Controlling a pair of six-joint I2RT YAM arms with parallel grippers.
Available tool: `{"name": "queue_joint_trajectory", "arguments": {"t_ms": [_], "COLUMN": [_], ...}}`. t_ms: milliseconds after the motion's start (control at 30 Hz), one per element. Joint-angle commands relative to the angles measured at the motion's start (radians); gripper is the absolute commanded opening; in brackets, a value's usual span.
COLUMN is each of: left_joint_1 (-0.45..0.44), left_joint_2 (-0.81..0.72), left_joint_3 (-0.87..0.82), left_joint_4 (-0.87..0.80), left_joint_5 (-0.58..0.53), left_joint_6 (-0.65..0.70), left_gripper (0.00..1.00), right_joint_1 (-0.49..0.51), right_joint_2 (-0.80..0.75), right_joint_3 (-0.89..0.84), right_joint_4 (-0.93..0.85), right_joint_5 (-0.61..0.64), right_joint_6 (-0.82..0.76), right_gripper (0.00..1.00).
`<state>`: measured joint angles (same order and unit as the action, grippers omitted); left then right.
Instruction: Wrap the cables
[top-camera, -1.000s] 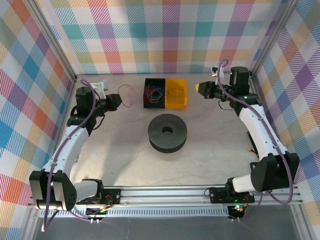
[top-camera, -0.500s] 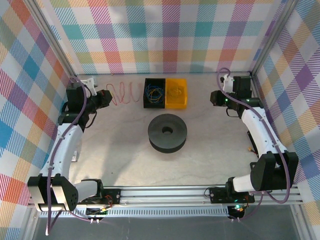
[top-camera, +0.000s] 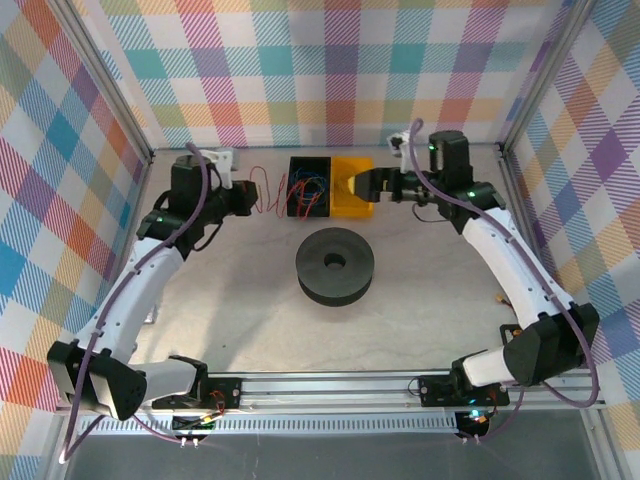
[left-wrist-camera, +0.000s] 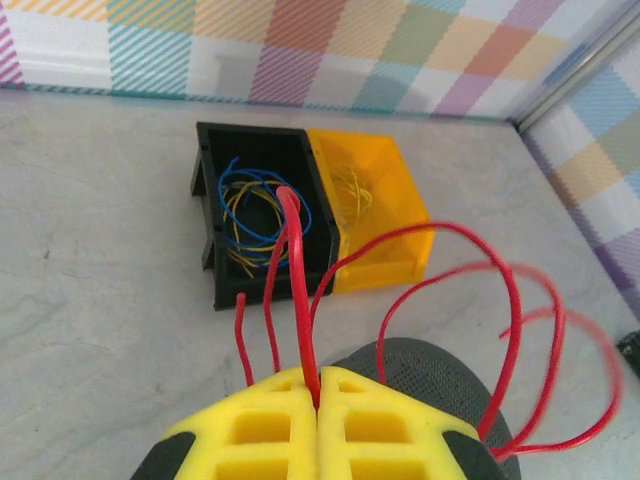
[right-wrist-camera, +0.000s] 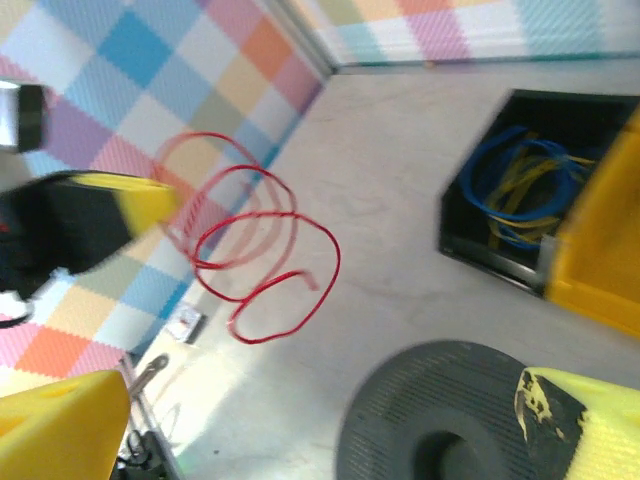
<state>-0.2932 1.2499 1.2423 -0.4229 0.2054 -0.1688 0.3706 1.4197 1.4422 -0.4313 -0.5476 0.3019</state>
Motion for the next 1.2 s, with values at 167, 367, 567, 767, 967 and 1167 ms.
{"name": "queue_joint_trajectory", "arguments": {"t_ms": [167,367,567,767,967,1167], "left_joint_1": [-0.077,-0.086,-0.089,-0.090,-0.090,-0.090], "left_joint_2": [0.034,0.031,0.023,0.004,-0.010,-0.017], "left_joint_3": [0.037,0.040,0.042,0.040,0.040,0.045], "left_joint_4": [-0.018,-0.024,-0.027,-0.029,-0.023,-0.029], "left_joint_5": [-0.129,-0.136,-0.136,-0.141,-0.131,-0.132], "left_joint_6": [0.012,0.014,0.020,0.026,0.028,0.026], "left_gripper": [0.00,0.00,0.00,0.00,0.00,0.00], "right_joint_1": [0.149,0.202,0.226,0.226,0.229,0.235], "right_joint_2": [0.197,0.270,0.326,0.352,0.377,0.402], "right_joint_3": [0.103,0.124,0.146,0.162,0.170,0.175], "right_joint_4": [-0.074,-0.051,-0.045,-0.045,-0.038,-0.025], "right_joint_5": [0.193,0.220,0.251,0.238,0.232,0.224], "right_joint_6": [0.026,0.057,0.078,0.082,0.091,0.095], "right_gripper": [1.00,0.89,0.63,0.42,0.26,0.16]}}
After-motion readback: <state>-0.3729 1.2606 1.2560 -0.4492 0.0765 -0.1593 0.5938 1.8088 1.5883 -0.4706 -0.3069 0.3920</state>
